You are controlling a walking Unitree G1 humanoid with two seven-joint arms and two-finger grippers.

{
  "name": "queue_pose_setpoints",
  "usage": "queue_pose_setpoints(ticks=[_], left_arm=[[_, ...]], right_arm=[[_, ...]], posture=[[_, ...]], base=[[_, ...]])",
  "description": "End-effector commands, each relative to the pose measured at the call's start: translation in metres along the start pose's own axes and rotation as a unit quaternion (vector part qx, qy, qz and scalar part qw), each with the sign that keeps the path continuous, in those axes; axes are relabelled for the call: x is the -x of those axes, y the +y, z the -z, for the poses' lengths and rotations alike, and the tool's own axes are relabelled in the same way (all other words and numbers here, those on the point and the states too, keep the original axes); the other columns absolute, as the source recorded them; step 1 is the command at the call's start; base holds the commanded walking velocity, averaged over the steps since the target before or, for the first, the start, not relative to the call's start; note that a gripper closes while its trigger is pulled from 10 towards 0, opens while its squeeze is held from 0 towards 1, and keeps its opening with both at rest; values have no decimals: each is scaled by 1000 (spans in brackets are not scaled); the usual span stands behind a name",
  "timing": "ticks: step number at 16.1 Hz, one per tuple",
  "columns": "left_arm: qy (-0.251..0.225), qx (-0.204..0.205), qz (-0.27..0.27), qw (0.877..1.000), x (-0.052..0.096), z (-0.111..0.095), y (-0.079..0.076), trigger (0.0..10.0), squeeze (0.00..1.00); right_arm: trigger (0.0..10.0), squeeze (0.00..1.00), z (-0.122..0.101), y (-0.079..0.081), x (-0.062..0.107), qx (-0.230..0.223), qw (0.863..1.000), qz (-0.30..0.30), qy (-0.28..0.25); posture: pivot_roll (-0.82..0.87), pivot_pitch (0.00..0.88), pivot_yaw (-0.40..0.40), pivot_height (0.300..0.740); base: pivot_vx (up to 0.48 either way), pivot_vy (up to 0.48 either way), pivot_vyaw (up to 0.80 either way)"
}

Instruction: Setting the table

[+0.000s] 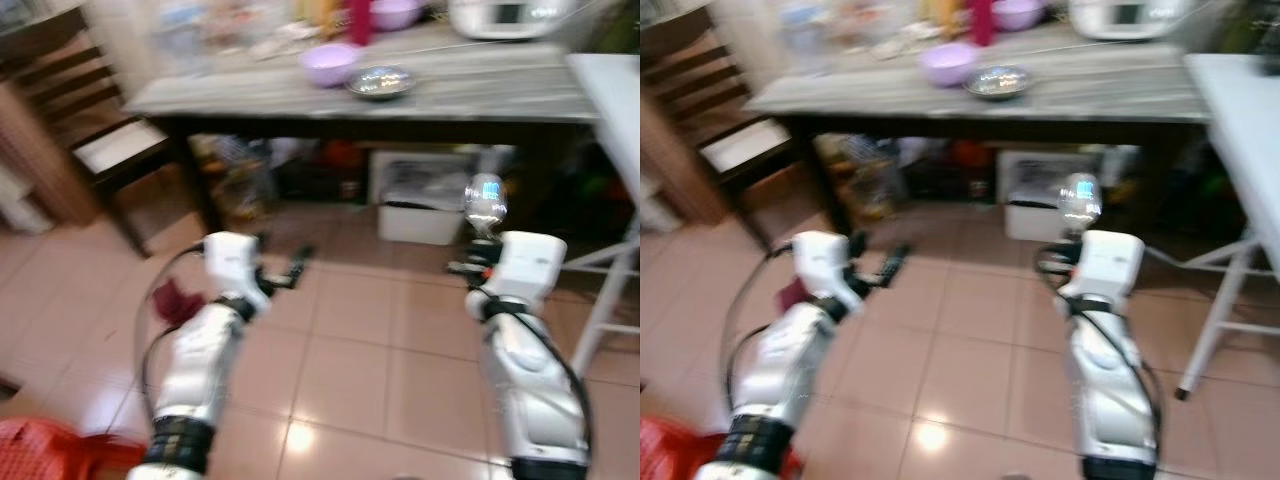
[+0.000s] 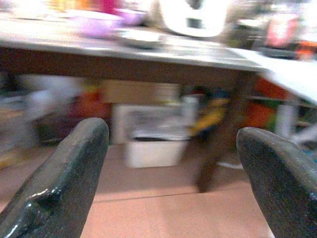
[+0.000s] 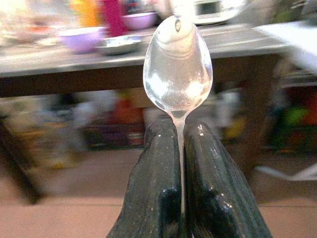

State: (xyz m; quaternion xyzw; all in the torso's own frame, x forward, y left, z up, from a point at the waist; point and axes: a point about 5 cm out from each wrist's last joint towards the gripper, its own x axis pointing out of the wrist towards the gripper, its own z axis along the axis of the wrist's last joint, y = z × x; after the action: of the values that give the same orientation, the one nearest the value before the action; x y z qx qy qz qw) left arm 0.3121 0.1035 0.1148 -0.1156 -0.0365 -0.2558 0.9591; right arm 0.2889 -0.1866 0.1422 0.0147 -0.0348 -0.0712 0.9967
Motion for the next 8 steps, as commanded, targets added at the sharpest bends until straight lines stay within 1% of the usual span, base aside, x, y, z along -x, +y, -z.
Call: queue_pose_setpoints(ticks=[1,2,8], left_arm=[[-4,-8,-11,1000,4,-6,10,10000,0],[-5,-6,-10,1000,4,-5,10,10000,0],[-6,-5,-12,1000,4,-5,8,10000,0]], right_arm=[[10000,0,-4,9,0,-9,1000,-12,-10],[10000,0,-4,9,0,-8,1000,-12,-11],[10000,0,-5,11,0,2,1000,-19,-15]], posture=[[-269,87,90,740],[-270,86,89,740],[-267,83,88,740]], base=[[330,0,-781],[341,0,-675],[352,0,0]])
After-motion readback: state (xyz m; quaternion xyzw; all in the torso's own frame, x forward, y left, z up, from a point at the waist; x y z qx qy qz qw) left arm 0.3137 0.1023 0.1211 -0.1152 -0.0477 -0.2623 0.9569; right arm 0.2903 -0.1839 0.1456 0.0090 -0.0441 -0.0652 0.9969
